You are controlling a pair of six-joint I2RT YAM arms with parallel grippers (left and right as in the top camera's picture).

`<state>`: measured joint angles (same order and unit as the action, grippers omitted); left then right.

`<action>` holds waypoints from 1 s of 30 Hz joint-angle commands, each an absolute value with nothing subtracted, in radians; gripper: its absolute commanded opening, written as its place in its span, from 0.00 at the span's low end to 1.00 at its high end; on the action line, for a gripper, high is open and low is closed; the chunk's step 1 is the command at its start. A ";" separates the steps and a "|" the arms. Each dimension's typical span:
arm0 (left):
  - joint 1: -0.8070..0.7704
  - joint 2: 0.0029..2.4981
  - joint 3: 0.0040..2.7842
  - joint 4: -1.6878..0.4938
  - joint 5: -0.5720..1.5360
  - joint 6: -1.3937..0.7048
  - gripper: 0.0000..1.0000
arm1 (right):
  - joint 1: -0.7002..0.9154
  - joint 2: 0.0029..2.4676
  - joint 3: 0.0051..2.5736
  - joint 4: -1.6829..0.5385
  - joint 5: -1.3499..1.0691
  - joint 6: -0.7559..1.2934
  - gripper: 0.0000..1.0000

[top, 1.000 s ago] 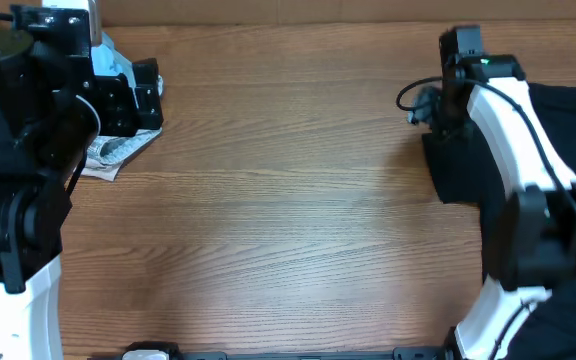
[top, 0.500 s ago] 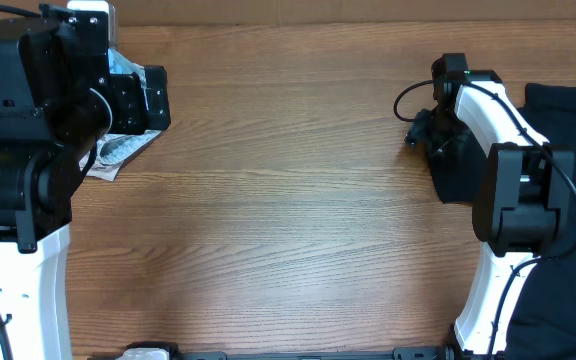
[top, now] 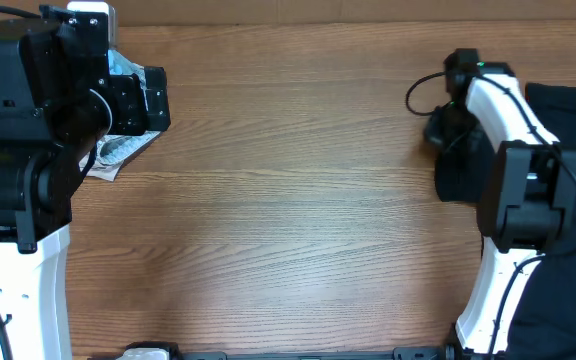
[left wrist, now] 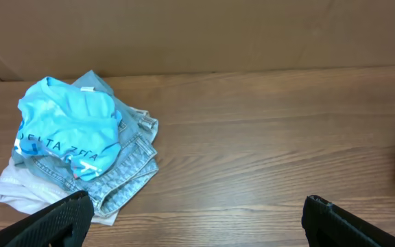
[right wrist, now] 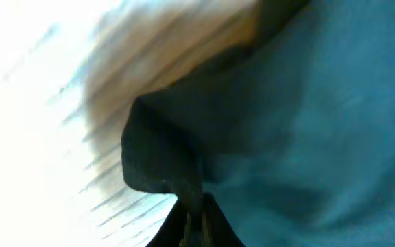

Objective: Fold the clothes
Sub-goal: 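Lift the black T-shirt with the right gripper and drag it leftward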

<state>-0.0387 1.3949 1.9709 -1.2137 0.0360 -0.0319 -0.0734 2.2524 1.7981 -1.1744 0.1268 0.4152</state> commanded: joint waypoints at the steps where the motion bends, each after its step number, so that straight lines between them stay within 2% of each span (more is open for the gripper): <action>1: -0.033 1.399 1.977 -1.216 0.026 -0.049 1.00 | -0.121 2.136 1.875 -1.189 0.144 0.416 0.04; 12: -0.033 1.399 1.977 -1.216 0.025 -0.048 1.00 | -0.174 1.851 1.918 -1.186 0.028 0.226 0.04; 18: -0.028 1.396 1.980 -1.207 0.006 -0.049 1.00 | -0.102 1.793 1.918 -1.195 -0.302 0.116 0.04; 22: -0.010 1.385 2.001 -1.205 -0.005 -0.050 1.00 | 0.065 1.739 1.918 -1.196 -0.505 0.077 0.04; 28: 0.042 1.365 2.058 -1.180 -0.012 -0.051 1.00 | 0.573 1.726 1.918 -1.181 -0.474 0.077 0.04; 30: 0.061 1.362 2.075 -1.169 -0.011 -0.044 1.00 | 0.744 1.742 1.918 -1.177 -0.397 0.077 0.13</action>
<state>0.0364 1.3914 2.0300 -1.1797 0.0029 -0.0319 0.5552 1.7794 1.8999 -1.1763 -0.4065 0.0978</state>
